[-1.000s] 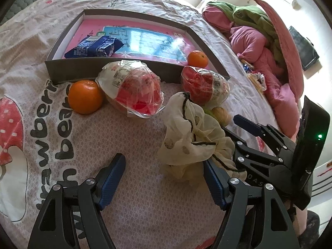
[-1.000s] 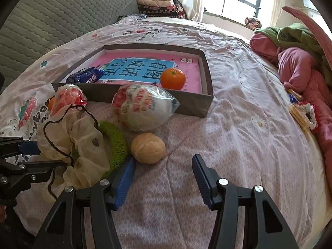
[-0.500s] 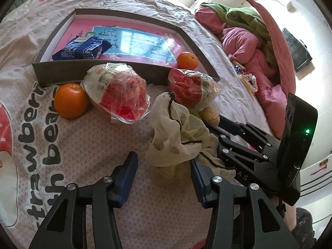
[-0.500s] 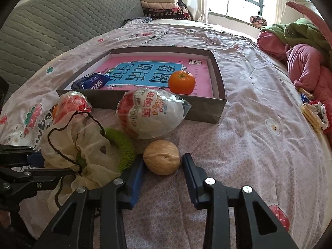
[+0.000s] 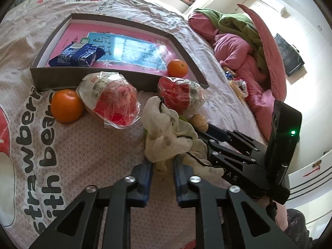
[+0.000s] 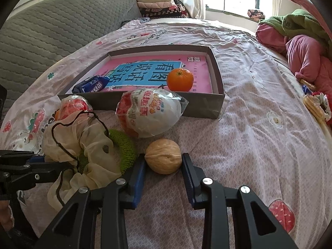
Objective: Organize objects
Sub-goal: 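Close the left gripper on the mesh bag while the right gripper approaches the bun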
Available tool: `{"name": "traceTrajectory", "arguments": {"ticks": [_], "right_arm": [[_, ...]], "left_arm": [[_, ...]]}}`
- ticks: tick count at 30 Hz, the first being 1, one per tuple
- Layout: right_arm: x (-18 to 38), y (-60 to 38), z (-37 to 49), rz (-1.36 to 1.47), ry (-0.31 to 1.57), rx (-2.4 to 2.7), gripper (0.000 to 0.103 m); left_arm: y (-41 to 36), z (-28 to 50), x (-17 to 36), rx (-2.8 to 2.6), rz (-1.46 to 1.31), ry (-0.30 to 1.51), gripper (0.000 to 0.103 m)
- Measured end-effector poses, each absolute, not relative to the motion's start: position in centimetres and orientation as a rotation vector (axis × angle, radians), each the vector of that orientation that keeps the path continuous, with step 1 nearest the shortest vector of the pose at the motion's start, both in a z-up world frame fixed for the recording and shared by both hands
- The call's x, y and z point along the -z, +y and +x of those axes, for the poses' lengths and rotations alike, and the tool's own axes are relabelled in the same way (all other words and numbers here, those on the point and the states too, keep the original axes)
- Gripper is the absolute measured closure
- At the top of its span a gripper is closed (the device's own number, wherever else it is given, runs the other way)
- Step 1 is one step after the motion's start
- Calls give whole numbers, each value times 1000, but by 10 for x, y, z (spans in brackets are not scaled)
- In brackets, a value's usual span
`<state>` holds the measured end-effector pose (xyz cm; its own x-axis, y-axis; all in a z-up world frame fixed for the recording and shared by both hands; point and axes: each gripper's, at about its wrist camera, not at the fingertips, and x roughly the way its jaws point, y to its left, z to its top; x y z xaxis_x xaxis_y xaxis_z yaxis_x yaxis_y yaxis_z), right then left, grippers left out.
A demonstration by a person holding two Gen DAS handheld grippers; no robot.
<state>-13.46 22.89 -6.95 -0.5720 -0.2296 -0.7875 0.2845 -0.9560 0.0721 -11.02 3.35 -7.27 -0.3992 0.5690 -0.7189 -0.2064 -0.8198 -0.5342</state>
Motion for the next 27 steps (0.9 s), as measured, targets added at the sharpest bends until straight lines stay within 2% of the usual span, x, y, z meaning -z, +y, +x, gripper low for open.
{"name": "traceTrajectory", "arguments": {"ticks": [6, 27], "right_arm": [[68, 233, -131, 1255, 49, 2561, 69], [44, 238, -118, 1187, -10, 2591, 69]], "left_arm": [[33, -107, 72, -2242, -1336, -503, 92], [28, -91, 43, -2357, -1206, -425, 93]]}}
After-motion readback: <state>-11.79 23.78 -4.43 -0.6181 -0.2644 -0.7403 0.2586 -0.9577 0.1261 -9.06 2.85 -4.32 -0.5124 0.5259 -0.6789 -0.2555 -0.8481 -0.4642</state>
